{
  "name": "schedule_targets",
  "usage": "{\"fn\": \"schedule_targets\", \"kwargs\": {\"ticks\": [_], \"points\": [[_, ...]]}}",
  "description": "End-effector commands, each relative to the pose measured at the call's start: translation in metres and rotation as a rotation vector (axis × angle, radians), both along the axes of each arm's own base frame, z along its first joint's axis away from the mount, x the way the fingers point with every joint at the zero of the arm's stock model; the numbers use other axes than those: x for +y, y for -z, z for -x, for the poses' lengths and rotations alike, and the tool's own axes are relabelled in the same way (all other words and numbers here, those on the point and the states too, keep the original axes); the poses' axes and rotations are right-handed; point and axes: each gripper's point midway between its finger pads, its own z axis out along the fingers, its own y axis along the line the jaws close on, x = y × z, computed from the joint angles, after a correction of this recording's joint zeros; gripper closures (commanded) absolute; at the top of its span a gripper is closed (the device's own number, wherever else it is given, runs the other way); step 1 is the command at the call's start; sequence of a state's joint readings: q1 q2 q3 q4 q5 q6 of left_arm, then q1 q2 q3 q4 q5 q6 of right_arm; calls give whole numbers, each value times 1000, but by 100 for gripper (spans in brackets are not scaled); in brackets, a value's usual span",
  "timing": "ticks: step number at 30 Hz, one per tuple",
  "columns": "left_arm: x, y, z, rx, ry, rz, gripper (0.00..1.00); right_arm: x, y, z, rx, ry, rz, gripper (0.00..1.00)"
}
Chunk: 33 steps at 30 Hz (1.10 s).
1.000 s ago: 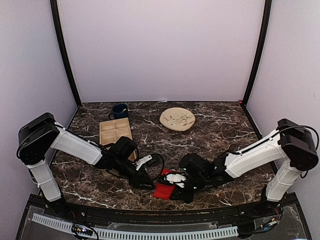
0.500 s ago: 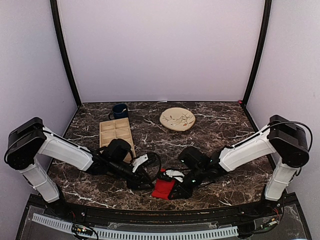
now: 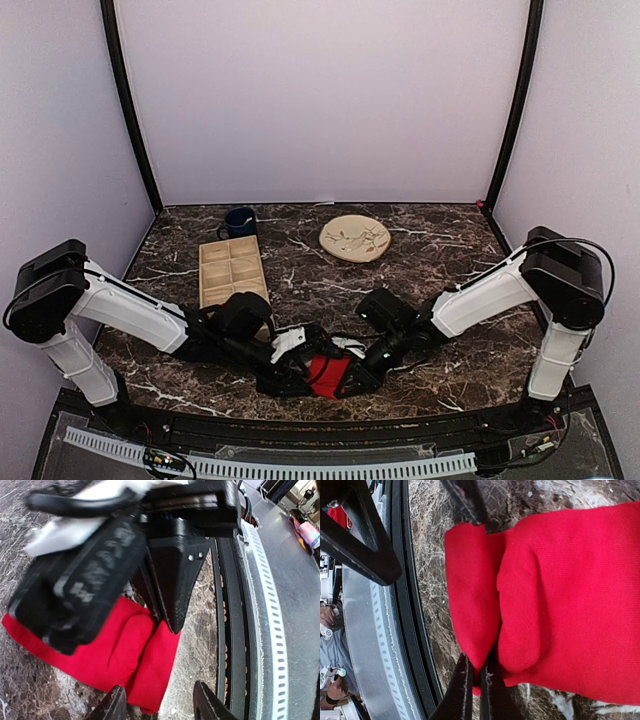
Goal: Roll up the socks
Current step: Roll the sock at the center of the board.
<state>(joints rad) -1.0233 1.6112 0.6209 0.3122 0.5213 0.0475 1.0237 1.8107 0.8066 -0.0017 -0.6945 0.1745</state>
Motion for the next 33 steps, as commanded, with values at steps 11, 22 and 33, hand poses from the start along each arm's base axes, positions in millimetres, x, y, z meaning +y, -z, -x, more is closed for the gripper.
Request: {"fn": "schedule_targets", "kwargs": {"ticks": [11, 22, 33], "points": [[-4, 5, 5, -178, 60, -83, 50, -8, 16, 5, 74, 9, 66, 100], [-8, 10, 12, -248, 101, -120, 52, -7, 15, 6, 88, 1, 58, 100], [-11, 17, 8, -293, 108, -158, 55, -8, 15, 7, 97, -7, 59, 100]]}}
